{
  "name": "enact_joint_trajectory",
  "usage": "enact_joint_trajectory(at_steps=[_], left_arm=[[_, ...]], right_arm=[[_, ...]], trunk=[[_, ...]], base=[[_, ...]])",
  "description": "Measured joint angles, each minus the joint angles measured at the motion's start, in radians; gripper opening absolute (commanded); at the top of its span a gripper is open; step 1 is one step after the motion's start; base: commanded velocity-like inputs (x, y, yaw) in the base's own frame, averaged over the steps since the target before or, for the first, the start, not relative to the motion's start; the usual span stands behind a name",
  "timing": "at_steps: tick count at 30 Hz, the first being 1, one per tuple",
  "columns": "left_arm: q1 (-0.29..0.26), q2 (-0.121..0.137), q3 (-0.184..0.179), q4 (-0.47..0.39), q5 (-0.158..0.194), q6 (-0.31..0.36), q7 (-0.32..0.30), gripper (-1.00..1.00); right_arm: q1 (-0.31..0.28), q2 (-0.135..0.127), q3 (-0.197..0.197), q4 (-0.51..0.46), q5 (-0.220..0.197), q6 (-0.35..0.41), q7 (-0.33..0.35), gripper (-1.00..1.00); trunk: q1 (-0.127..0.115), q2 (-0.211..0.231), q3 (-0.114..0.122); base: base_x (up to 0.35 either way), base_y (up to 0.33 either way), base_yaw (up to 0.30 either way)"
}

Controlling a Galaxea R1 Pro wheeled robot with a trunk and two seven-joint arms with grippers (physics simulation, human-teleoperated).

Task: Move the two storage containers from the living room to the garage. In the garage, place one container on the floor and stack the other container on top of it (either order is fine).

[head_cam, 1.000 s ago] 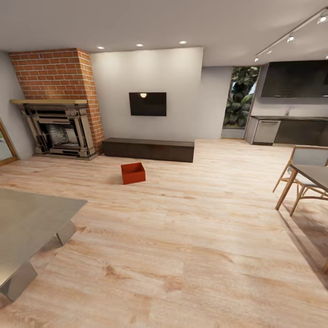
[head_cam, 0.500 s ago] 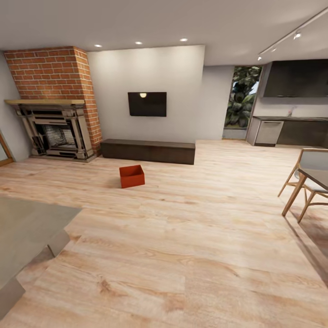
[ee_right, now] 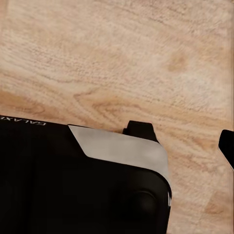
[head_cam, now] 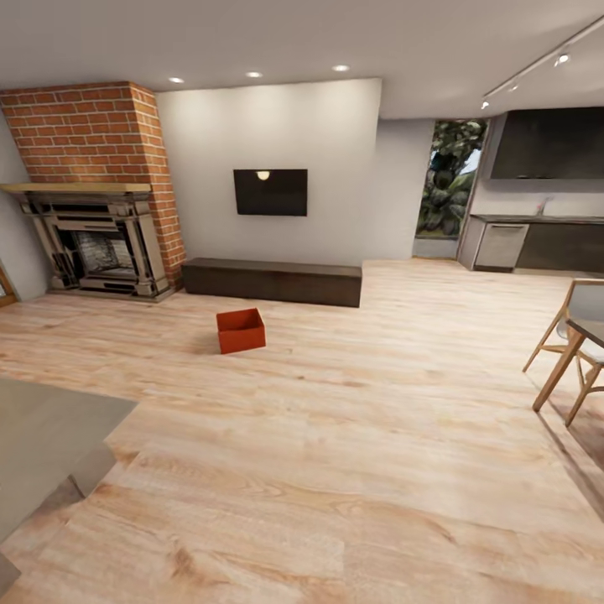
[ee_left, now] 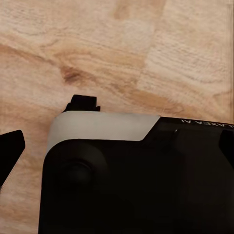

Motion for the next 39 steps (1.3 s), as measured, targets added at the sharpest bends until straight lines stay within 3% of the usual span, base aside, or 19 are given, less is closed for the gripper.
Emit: enact_joint_trajectory(at_steps=[8, 39], left_arm=[[0.000, 0.000, 0.000, 0.000, 0.000, 0.000, 0.000, 1.00], [0.000, 0.000, 0.000, 0.000, -0.001, 0.000, 0.000, 1.00]], right_arm=[[0.000, -0.001, 0.000, 0.000, -0.001, 0.000, 0.000, 1.00], [0.000, -0.004, 0.000, 0.000, -0.002, -0.001, 0.000, 1.00]], trunk=[[0.000, 0.000, 0.000], [0.000, 0.000, 0.000]], base=[[0.323, 0.000, 0.126], [0.323, 0.000, 0.002]])
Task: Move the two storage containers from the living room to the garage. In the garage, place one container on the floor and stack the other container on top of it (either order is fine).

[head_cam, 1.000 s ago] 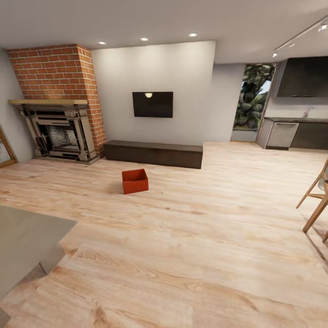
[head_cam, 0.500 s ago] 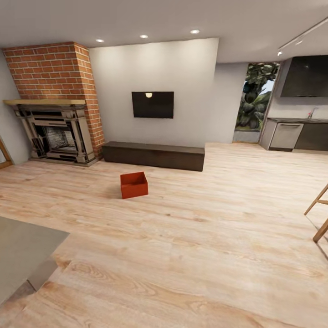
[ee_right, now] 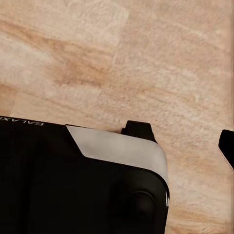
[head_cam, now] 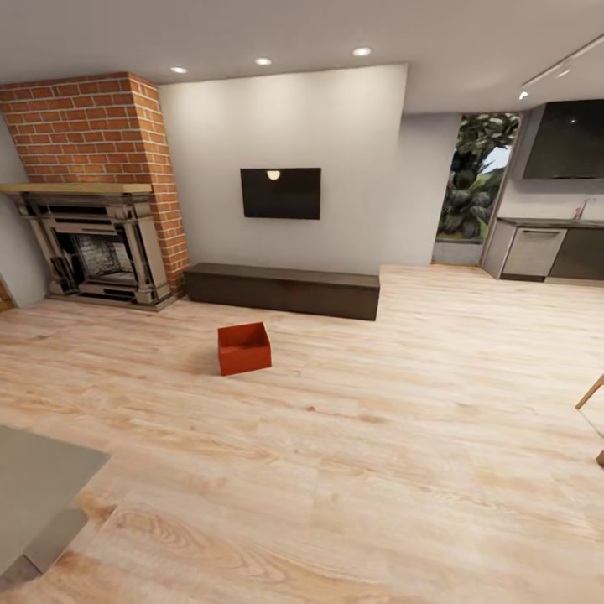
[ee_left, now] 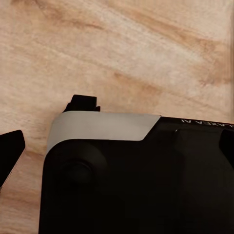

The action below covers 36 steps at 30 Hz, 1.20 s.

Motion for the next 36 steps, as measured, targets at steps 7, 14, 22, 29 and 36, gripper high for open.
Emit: enact_joint_trajectory(at_steps=[7, 14, 22, 29, 36], left_arm=[[0.000, 0.000, 0.000, 0.000, 0.001, 0.000, 0.000, 1.00], [0.000, 0.000, 0.000, 0.000, 0.001, 0.000, 0.000, 1.00], [0.000, 0.000, 0.000, 0.000, 0.000, 0.000, 0.000, 1.00], [0.000, 0.000, 0.000, 0.000, 0.000, 0.000, 0.000, 1.00], [0.000, 0.000, 0.000, 0.000, 0.000, 0.000, 0.000, 1.00]], right_arm=[[0.000, 0.000, 0.000, 0.000, -0.002, -0.004, -0.001, 1.00], [0.000, 0.000, 0.000, 0.000, -0.005, -0.005, -0.001, 1.00], [0.000, -0.012, -0.001, 0.000, -0.008, -0.011, -0.001, 1.00], [0.000, -0.013, -0.003, 0.000, -0.009, -0.004, -0.001, 1.00], [0.000, -0.013, -0.004, 0.000, -0.009, -0.006, -0.001, 1.00]], trunk=[[0.000, 0.000, 0.000], [0.000, 0.000, 0.000], [0.000, 0.000, 0.000], [0.000, 0.000, 0.000], [0.000, 0.000, 0.000]], base=[[0.323, 0.000, 0.000], [0.323, 0.000, 0.000], [0.323, 0.000, 0.000], [0.323, 0.000, 0.000], [0.323, 0.000, 0.149]])
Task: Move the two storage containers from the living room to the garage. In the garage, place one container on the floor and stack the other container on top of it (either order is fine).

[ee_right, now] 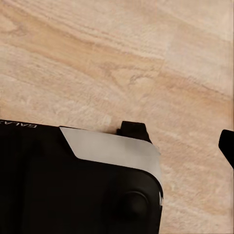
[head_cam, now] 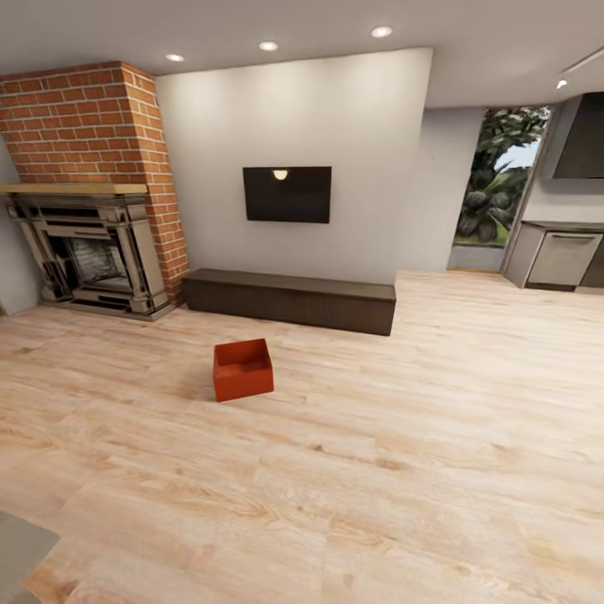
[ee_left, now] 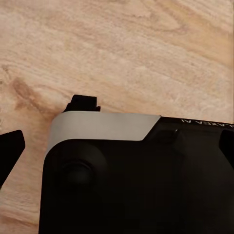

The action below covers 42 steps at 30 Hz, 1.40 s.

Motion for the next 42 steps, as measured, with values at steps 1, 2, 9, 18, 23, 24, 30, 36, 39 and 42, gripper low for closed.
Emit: enact_joint_trajectory(at_steps=[1, 2, 9, 18, 23, 24, 30, 36, 39, 42], left_arm=[[0.000, 0.000, 0.000, 0.000, 0.000, 0.000, 0.000, 1.00], [0.000, 0.000, 0.000, 0.000, 0.000, 0.000, 0.000, 1.00], [0.000, 0.000, 0.000, 0.000, 0.000, 0.000, 0.000, 1.00], [0.000, 0.000, 0.000, 0.000, 0.000, 0.000, 0.000, 1.00], [0.000, 0.000, 0.000, 0.000, 0.000, 0.000, 0.000, 1.00], [0.000, 0.000, 0.000, 0.000, 0.000, 0.000, 0.000, 1.00], [0.000, 0.000, 0.000, 0.000, 0.000, 0.000, 0.000, 1.00], [0.000, 0.000, 0.000, 0.000, 0.000, 0.000, 0.000, 1.00], [0.000, 0.000, 0.000, 0.000, 0.000, 0.000, 0.000, 1.00], [0.000, 0.000, 0.000, 0.000, 0.001, 0.000, 0.000, 1.00]], right_arm=[[0.000, 0.000, 0.000, 0.000, 0.000, 0.000, 0.000, 1.00], [0.000, 0.000, 0.000, 0.000, 0.000, -0.001, 0.000, 1.00], [0.000, -0.001, -0.001, 0.000, -0.001, -0.001, 0.000, 1.00], [0.000, -0.001, -0.002, 0.000, -0.001, -0.002, -0.001, 1.00], [0.000, -0.001, -0.002, 0.000, -0.001, -0.002, -0.001, 1.00], [0.000, -0.001, -0.002, 0.000, -0.001, -0.002, 0.000, 1.00], [0.000, -0.001, -0.002, 0.000, -0.001, -0.004, 0.000, 1.00], [0.000, -0.001, -0.002, 0.000, -0.001, -0.004, 0.000, 1.00], [0.000, -0.001, -0.002, 0.000, -0.001, -0.004, 0.000, 1.00], [0.000, -0.001, -0.002, 0.000, -0.001, -0.003, 0.000, 1.00]], trunk=[[0.000, 0.000, 0.000], [0.000, 0.000, 0.000], [0.000, 0.000, 0.000], [0.000, 0.000, 0.000], [0.000, 0.000, 0.000], [0.000, 0.000, 0.000], [0.000, 0.000, 0.000], [0.000, 0.000, 0.000], [0.000, 0.000, 0.000], [0.000, 0.000, 0.000]], base=[[0.323, 0.000, 0.247], [0.323, 0.000, 0.255], [0.323, 0.000, 0.265], [0.323, 0.000, 0.269], [0.323, 0.000, 0.251], [0.323, 0.000, 0.112], [0.323, 0.000, 0.024], [0.323, 0.000, 0.001], [0.323, 0.000, 0.000], [0.323, 0.000, 0.000]])
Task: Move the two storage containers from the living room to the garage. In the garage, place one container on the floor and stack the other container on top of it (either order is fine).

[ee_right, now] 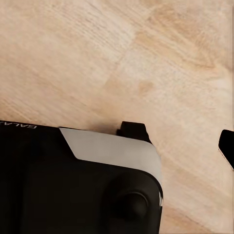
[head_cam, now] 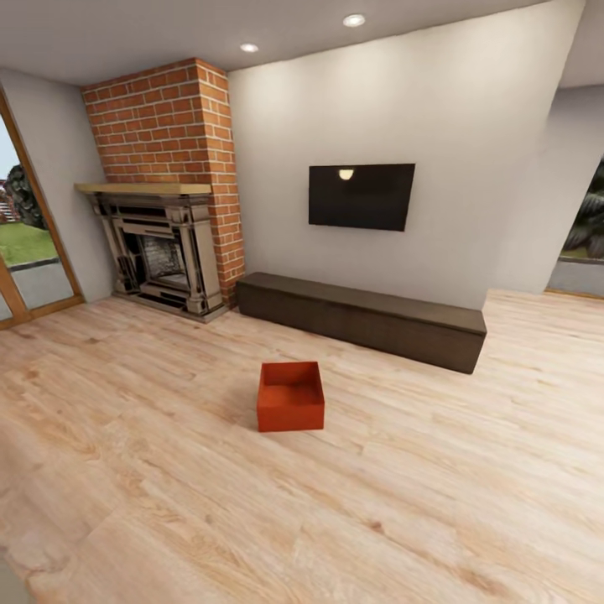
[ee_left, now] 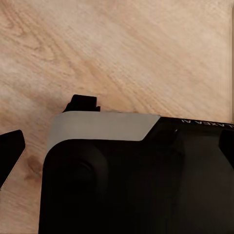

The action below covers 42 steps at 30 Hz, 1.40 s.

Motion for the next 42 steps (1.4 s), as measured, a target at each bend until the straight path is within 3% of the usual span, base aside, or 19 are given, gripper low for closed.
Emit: enact_joint_trajectory(at_steps=[42], left_arm=[[0.000, 0.000, 0.000, 0.000, 0.001, 0.000, 0.001, 1.00]], right_arm=[[0.000, 0.000, 0.000, 0.000, 0.000, 0.001, 0.000, 1.00]], trunk=[[0.000, 0.000, 0.000]], base=[[0.323, 0.000, 0.000]])
